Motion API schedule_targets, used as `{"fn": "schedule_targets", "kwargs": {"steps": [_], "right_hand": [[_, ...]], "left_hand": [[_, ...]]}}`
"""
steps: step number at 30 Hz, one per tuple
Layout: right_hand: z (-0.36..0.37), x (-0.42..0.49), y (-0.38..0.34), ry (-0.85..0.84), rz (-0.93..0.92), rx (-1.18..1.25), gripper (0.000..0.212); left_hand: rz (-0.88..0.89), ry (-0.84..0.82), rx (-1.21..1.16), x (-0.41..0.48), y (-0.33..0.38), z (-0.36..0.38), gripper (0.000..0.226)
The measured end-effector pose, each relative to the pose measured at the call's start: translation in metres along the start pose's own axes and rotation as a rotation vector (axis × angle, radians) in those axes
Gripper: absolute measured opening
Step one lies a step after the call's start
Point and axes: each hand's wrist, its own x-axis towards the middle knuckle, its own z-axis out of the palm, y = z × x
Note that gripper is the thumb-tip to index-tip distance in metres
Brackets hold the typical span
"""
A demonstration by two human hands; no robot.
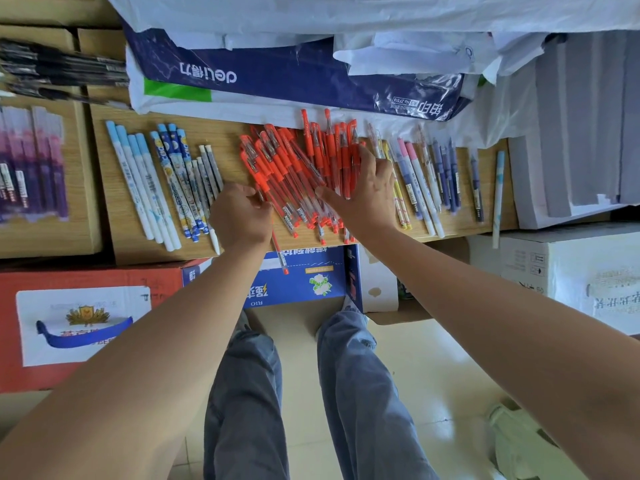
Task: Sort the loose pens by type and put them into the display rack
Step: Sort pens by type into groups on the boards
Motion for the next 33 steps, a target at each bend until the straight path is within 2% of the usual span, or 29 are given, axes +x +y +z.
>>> {"fn": "schedule_targets", "kwargs": {"steps": [4, 7, 11, 13, 20, 29, 33], "right_hand": [[0.002, 0.0, 0.002, 0.033, -0.048, 0.004, 0.091], [0.002, 0.001, 0.001, 0.04, -0.067, 0.027, 0.086], [0.007, 0.007, -0.003, 0.025, -0.058, -0.046, 0.085], [0.009, 0.008, -0.002, 0.018, -0.041, -0.058, 0.084], [0.017, -0.004, 0.002, 0.025, -0.027, -0.039, 0.077], [0.018, -0.008, 0.014, 0.061, -0.017, 0.057, 0.07], [0.018, -0.009, 0.01, 0.1, -0.006, 0.07, 0.067]], "left_hand": [[-0.025, 0.089, -0.11, 0.004, 0.004, -0.001, 0.011], [-0.014, 0.159, -0.152, 0.016, 0.006, 0.001, 0.021], [0.09, 0.132, -0.125, 0.019, 0.014, 0.014, 0.038], [0.121, 0.108, -0.09, 0.017, 0.017, 0.021, 0.033], [0.071, 0.064, -0.057, 0.01, 0.021, 0.03, 0.026], [0.118, 0.012, -0.076, -0.001, 0.025, 0.034, 0.029], [0.128, -0.004, -0.04, 0.005, 0.02, 0.027, 0.039]]}}
